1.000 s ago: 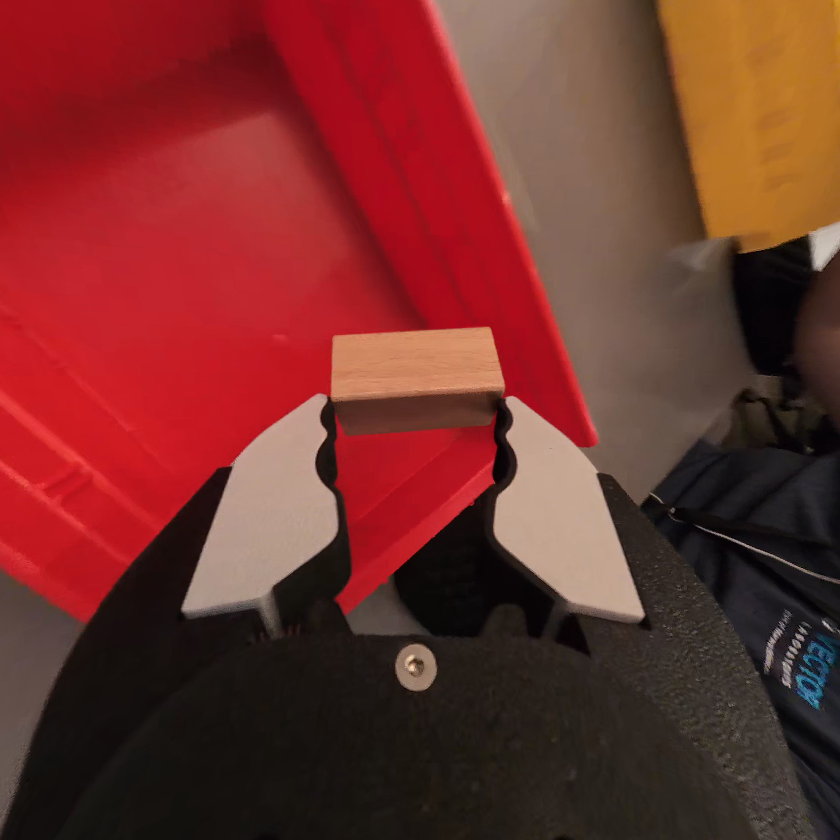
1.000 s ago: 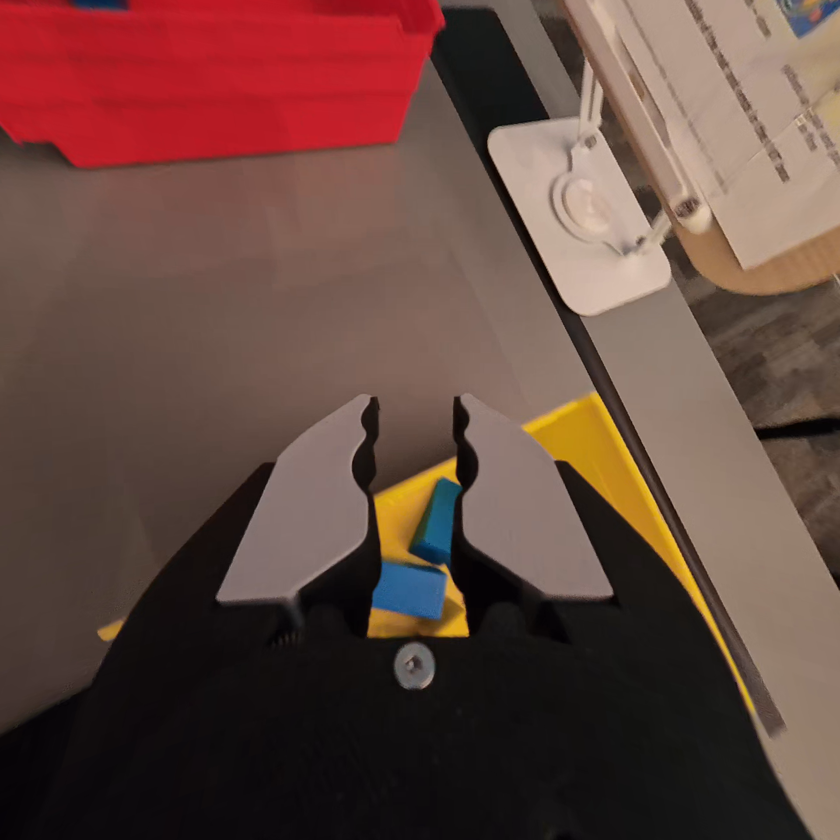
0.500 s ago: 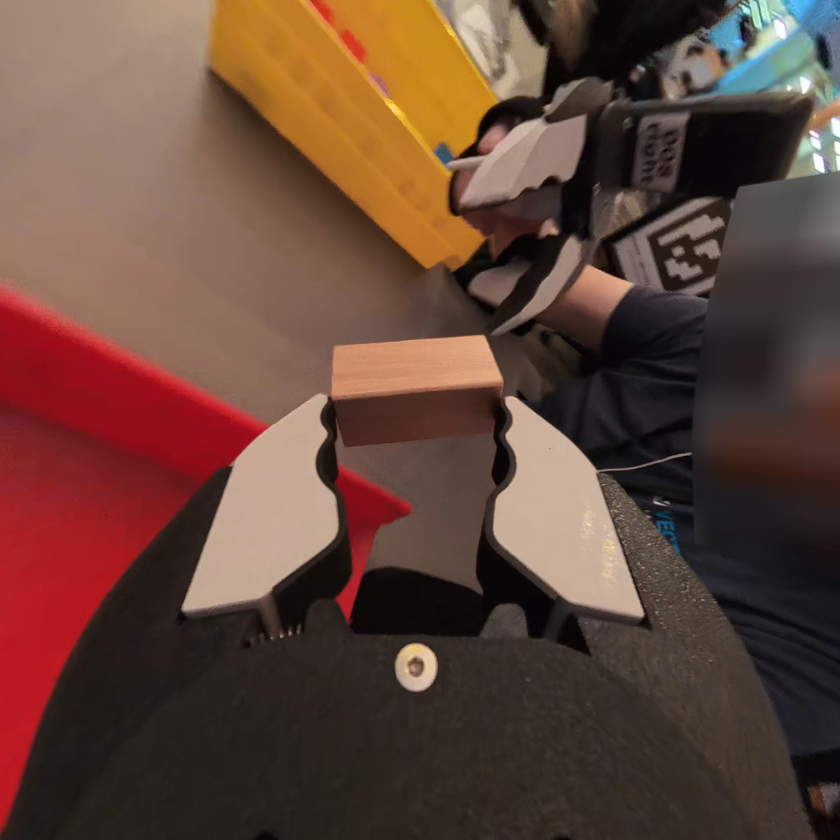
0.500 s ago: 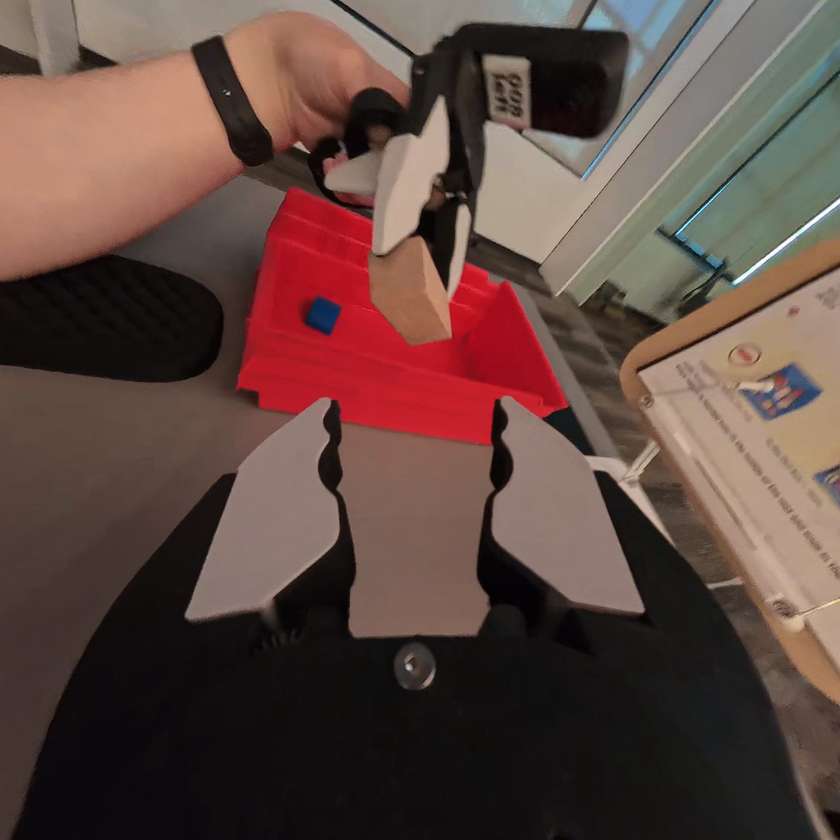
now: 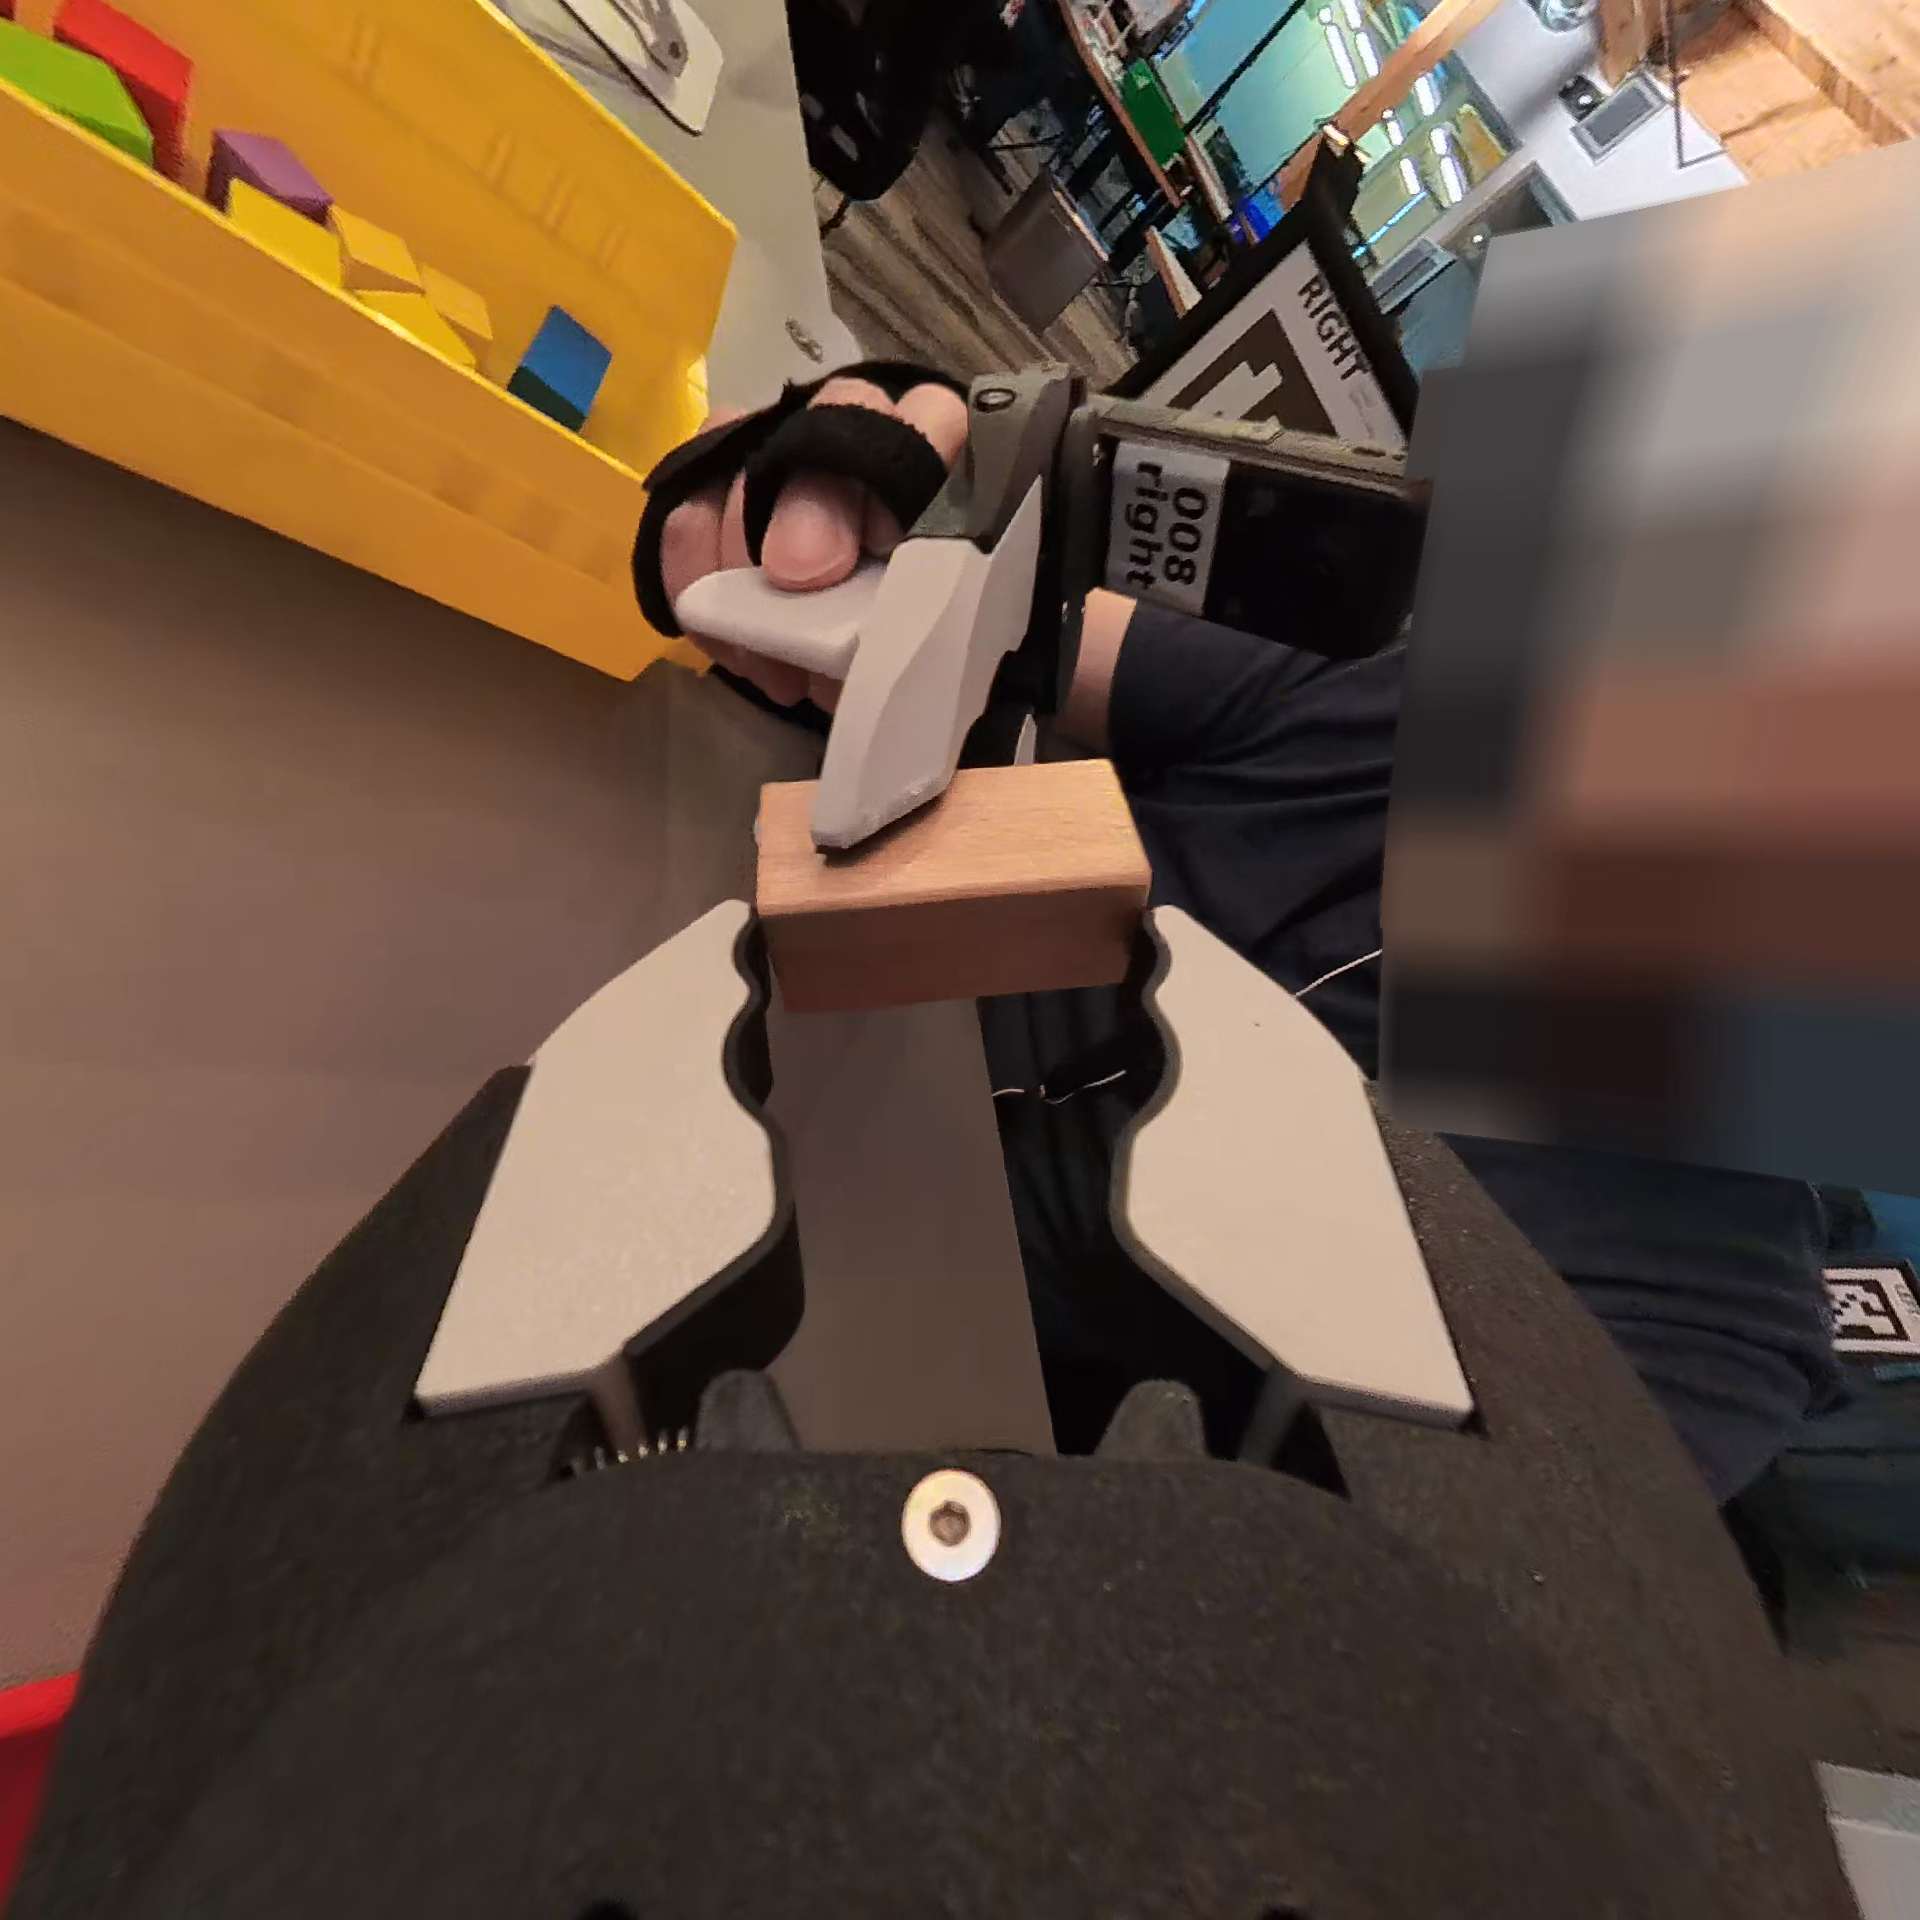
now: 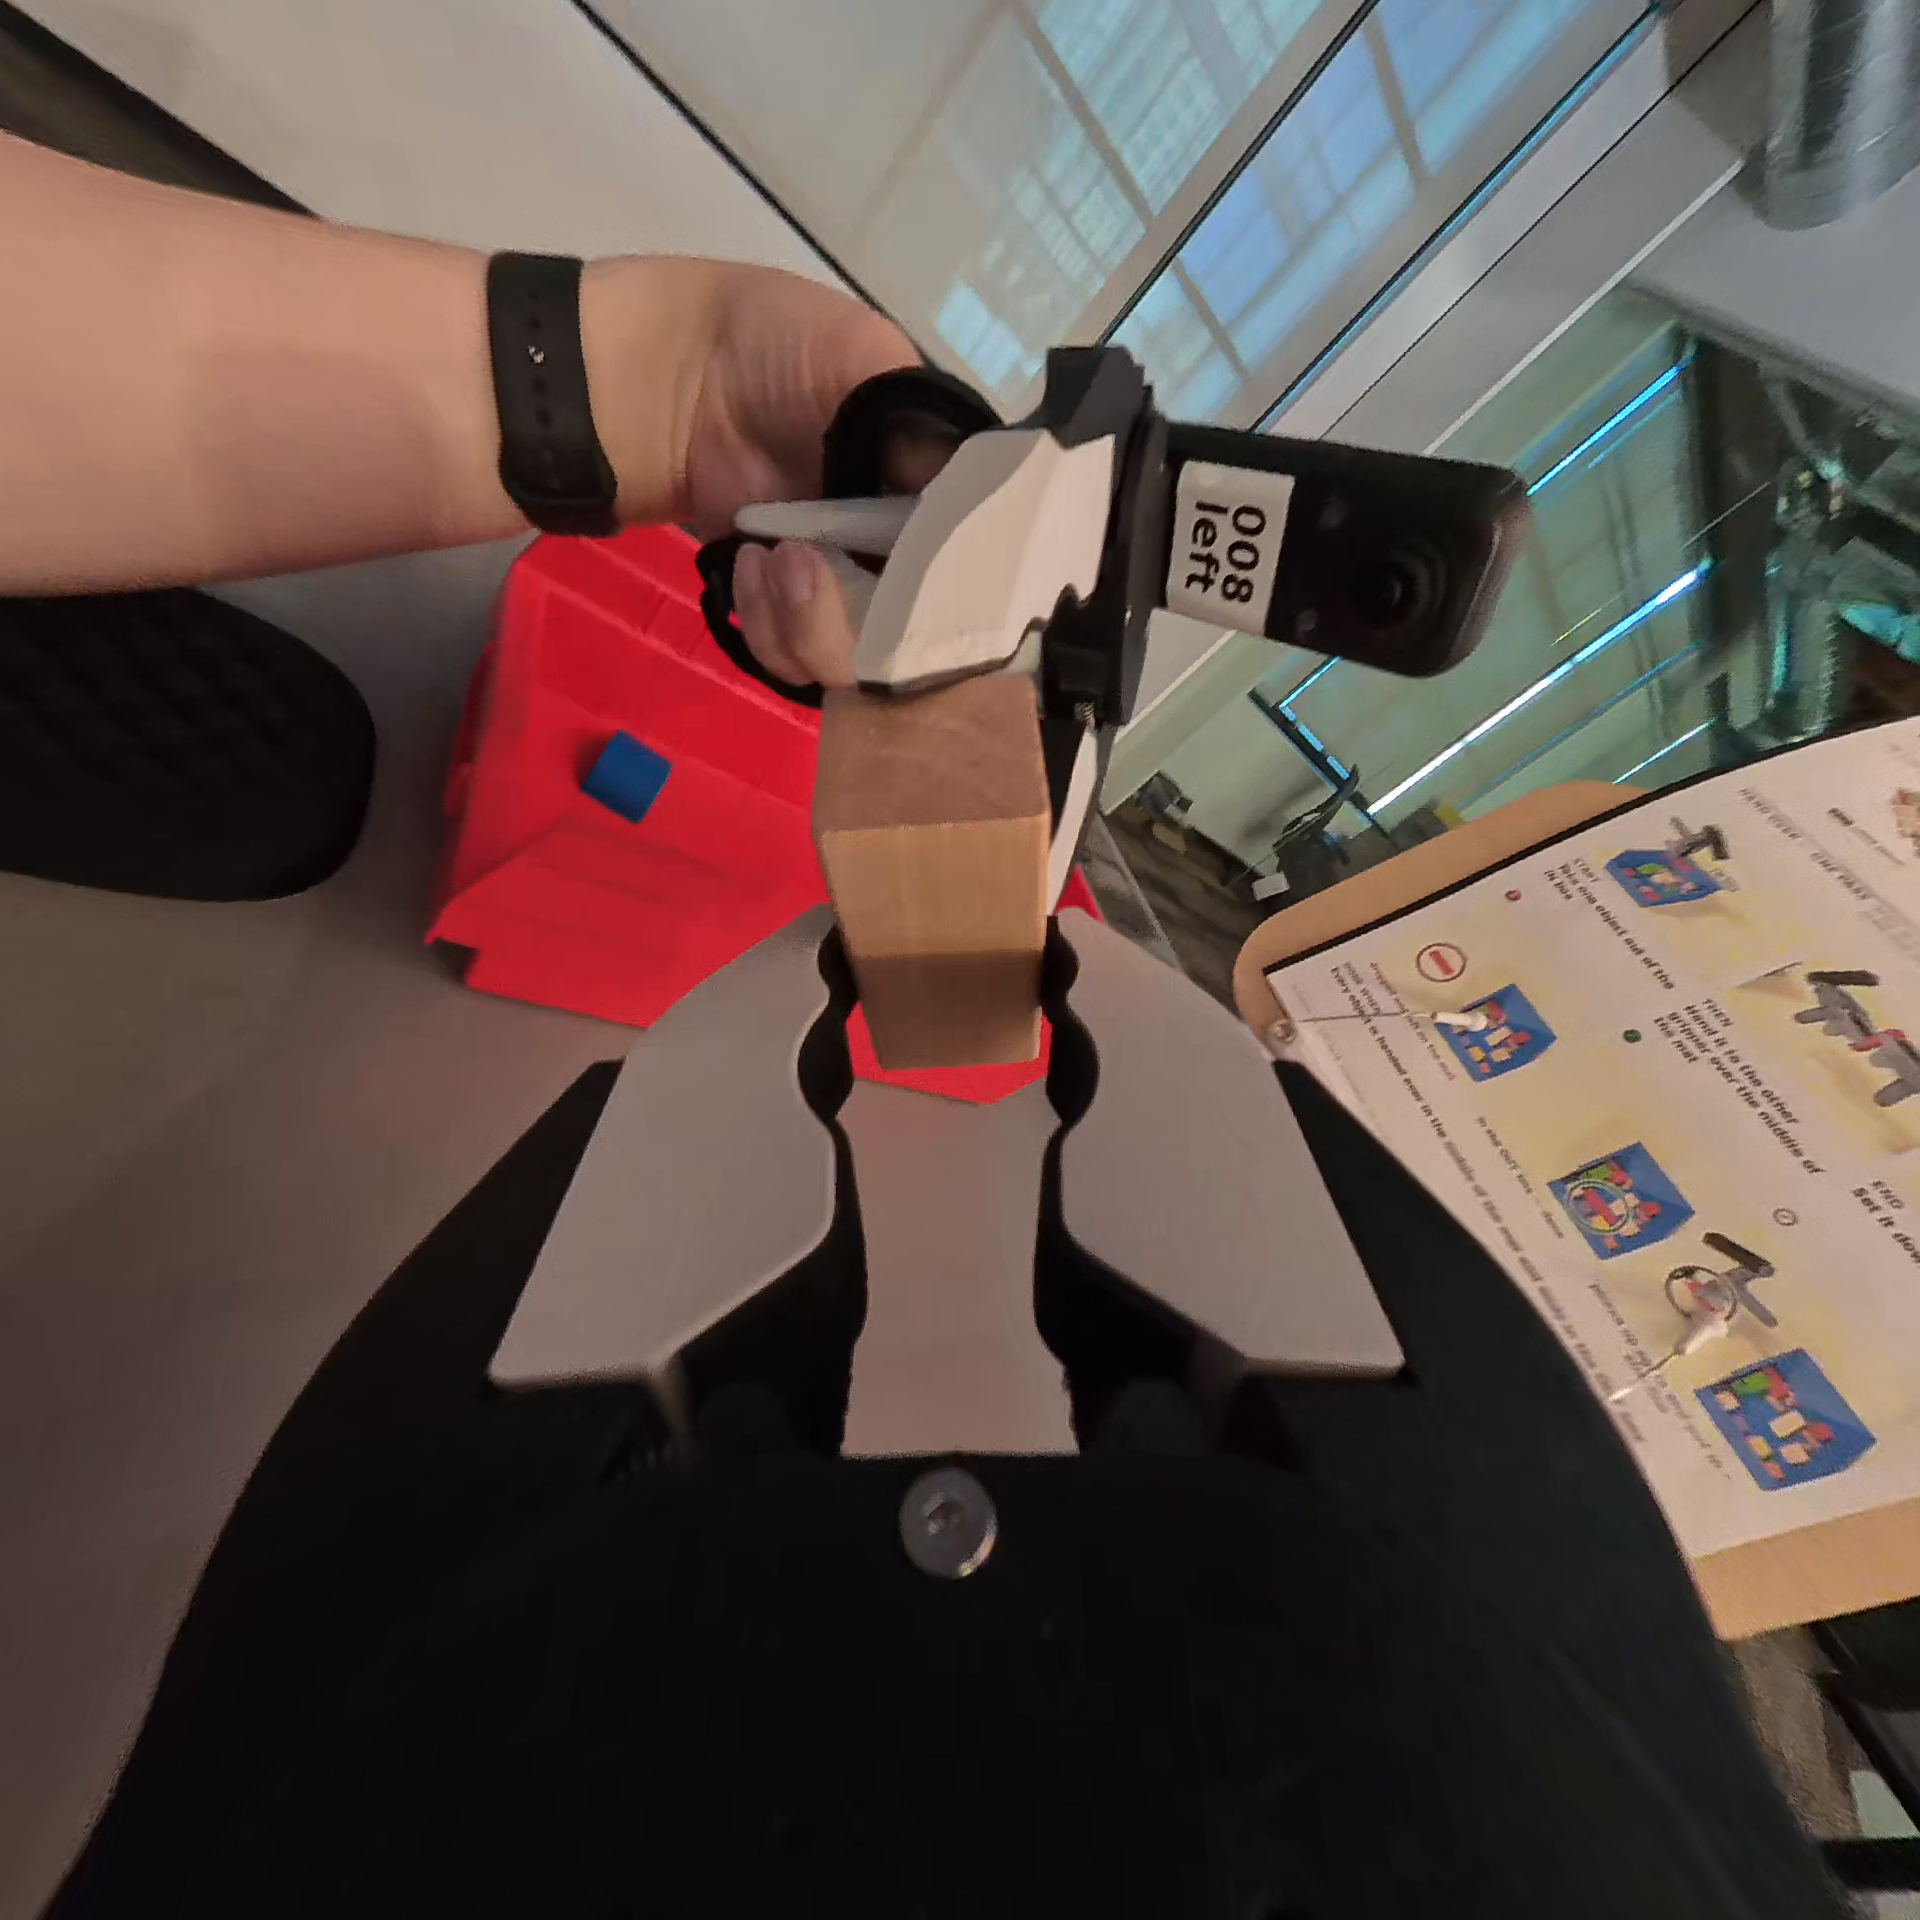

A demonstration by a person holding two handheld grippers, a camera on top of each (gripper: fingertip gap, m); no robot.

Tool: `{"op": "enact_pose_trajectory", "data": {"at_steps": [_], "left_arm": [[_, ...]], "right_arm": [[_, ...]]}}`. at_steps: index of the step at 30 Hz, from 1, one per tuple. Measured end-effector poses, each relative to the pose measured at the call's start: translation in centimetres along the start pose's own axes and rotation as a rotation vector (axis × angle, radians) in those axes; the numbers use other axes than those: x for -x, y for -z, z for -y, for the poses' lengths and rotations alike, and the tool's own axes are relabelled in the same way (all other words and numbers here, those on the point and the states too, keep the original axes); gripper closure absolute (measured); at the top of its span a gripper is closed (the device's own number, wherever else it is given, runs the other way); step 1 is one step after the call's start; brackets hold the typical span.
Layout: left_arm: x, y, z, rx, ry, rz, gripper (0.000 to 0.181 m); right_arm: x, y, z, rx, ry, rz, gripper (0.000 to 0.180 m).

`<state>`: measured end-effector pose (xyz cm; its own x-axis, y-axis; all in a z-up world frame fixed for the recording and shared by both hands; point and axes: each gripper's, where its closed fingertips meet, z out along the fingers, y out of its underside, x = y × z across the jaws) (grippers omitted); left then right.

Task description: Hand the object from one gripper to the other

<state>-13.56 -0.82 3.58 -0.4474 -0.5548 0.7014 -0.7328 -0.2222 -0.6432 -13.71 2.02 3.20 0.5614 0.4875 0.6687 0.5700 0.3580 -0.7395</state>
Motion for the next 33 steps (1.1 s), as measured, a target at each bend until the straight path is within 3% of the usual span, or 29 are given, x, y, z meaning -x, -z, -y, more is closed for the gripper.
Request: {"op": "enact_pose_trajectory", "data": {"at_steps": [6, 15, 16, 17, 20, 22, 28, 33], "left_arm": [[-0.8, 0.1, 0.5, -0.023, -0.04, -0.018, 0.114], [-1.8, 0.1, 1.3, -0.057, -0.061, -0.069, 0.117], [-1.7, 0.3, 1.7, -0.08, -0.068, -0.059, 0.127], [-1.1, 0.8, 2.3, -0.116, -0.077, -0.005, 0.152], [-1.5, 3.0, 4.0, -0.25, -0.126, 0.044, 0.162], [-1.8, 4.4, 4.4, -0.293, -0.189, 0.112, 0.168], [-2.6, 6.2, 5.0, -0.324, -0.413, 0.383, 0.172], [-3.6, 6.2, 5.1, -0.346, -0.518, 0.439, 0.16]], "right_arm": [[-0.7, 1.1, 1.8, -0.088, 0.053, -0.074, 0.145], [-1.2, 2.0, 2.6, -0.071, 0.011, 0.011, 0.146], [-1.6, 2.4, 2.9, -0.079, -0.015, 0.032, 0.146], [-2.0, 2.9, 3.1, -0.086, -0.044, 0.054, 0.146], [-4.3, 4.8, 2.4, -0.026, -0.116, 0.103, 0.146], [-5.6, 6.6, -0.1, 0.118, -0.156, 0.159, 0.146], [-7.2, 16.2, -12.9, 0.786, -0.29, 0.232, 0.146], [-2.8, 21.4, -18.0, 1.025, -0.484, 0.461, 0.146]]}}
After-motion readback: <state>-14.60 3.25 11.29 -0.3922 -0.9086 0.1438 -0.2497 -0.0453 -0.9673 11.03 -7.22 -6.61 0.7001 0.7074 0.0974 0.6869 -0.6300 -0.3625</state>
